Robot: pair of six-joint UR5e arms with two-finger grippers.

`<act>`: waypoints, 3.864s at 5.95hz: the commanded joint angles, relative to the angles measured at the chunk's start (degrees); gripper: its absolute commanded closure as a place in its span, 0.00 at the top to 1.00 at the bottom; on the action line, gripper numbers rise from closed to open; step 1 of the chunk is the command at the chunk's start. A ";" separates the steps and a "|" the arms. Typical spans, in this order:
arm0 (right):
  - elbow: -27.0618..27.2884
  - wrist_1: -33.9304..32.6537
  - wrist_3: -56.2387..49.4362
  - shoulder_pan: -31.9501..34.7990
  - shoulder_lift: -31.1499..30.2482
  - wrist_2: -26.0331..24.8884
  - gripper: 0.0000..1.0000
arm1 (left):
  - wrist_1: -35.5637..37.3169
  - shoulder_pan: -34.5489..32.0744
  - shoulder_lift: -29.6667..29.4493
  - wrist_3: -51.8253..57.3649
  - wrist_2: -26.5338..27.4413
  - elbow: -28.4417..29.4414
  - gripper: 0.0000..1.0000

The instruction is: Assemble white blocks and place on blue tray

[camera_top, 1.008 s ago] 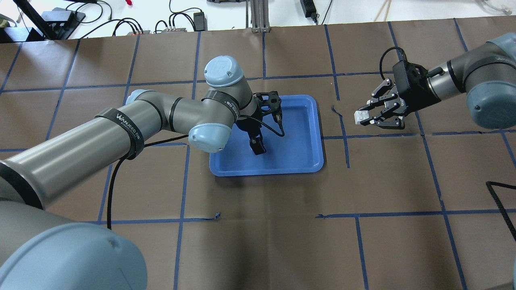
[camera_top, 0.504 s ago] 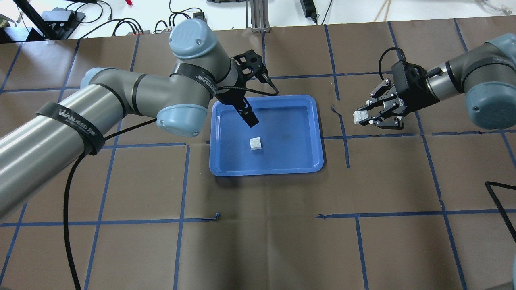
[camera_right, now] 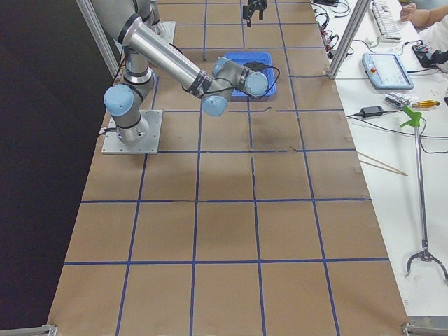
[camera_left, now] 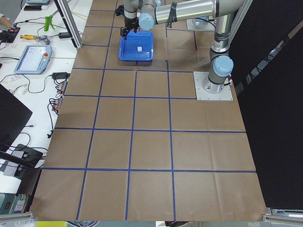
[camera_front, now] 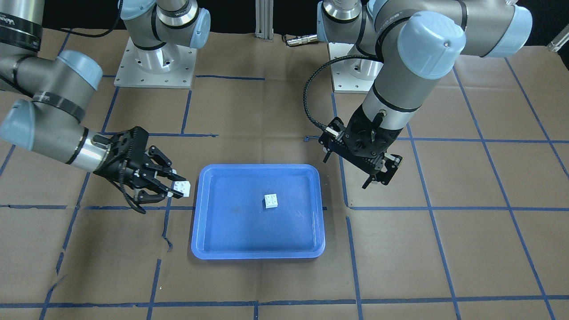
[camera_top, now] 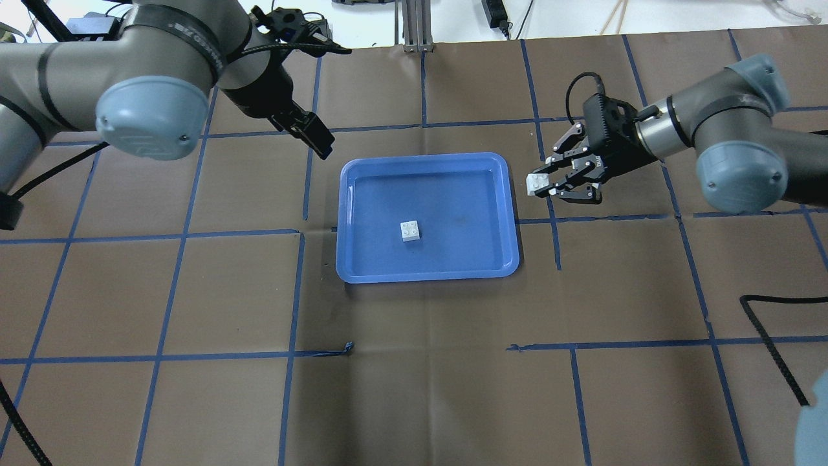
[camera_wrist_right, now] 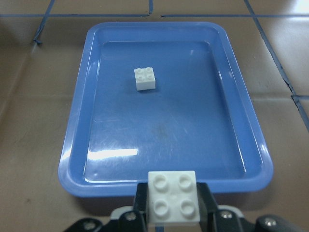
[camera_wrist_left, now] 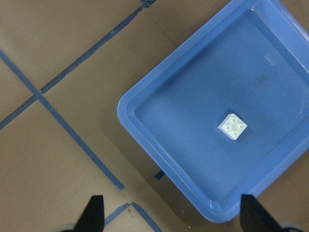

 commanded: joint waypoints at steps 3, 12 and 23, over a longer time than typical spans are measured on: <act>0.39 -25.15 20.32 14.72 10.80 -0.76 0.38 | -11.31 0.79 4.80 -33.05 7.33 1.42 0.99; 4.08 -30.70 22.60 16.41 13.98 0.20 0.38 | -13.22 -0.26 8.15 -41.26 7.37 2.49 1.00; 4.25 -34.65 28.06 16.50 15.39 0.20 0.38 | -15.91 0.00 11.31 -33.52 7.55 2.04 1.00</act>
